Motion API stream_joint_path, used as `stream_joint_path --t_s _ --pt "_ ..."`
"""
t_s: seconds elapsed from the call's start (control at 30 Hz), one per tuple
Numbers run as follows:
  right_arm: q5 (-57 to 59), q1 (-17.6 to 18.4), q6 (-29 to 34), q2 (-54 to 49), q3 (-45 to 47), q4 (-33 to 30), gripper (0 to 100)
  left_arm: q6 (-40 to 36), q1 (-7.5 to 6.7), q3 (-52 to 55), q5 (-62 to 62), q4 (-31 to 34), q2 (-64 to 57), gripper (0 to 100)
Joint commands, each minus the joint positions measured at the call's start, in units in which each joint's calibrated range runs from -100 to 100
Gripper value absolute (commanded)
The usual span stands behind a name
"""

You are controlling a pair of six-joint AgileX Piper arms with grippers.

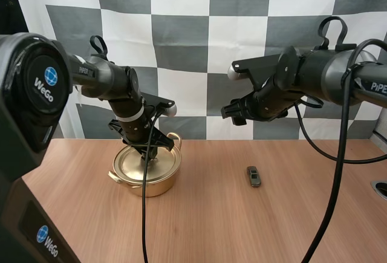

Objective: Open the pot, put the car inside, and close it

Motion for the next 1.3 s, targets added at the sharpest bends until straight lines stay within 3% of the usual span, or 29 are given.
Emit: stream_joint_path --t_s 0.0,0.27,0.8,1.27 --pt "0.1 -0.1 0.0 0.1 0.0 0.1 100 0.0 -0.01 0.0 0.3 0.1 0.1 3" --pt "0.6 -0.1 0.0 1.5 0.1 0.1 100 0.0 -0.01 -0.2 0.5 0.9 -0.7 0" --pt "-3.3 -0.3 1.5 24.4 0.1 -0.4 100 -0.3 0.05 -9.3 3.9 1.0 -17.6 0" --pt "-5.2 -2.3 2.2 29.6 0.1 0.7 100 -0.3 0.05 -10.2 -0.2 1.0 -22.2 0"
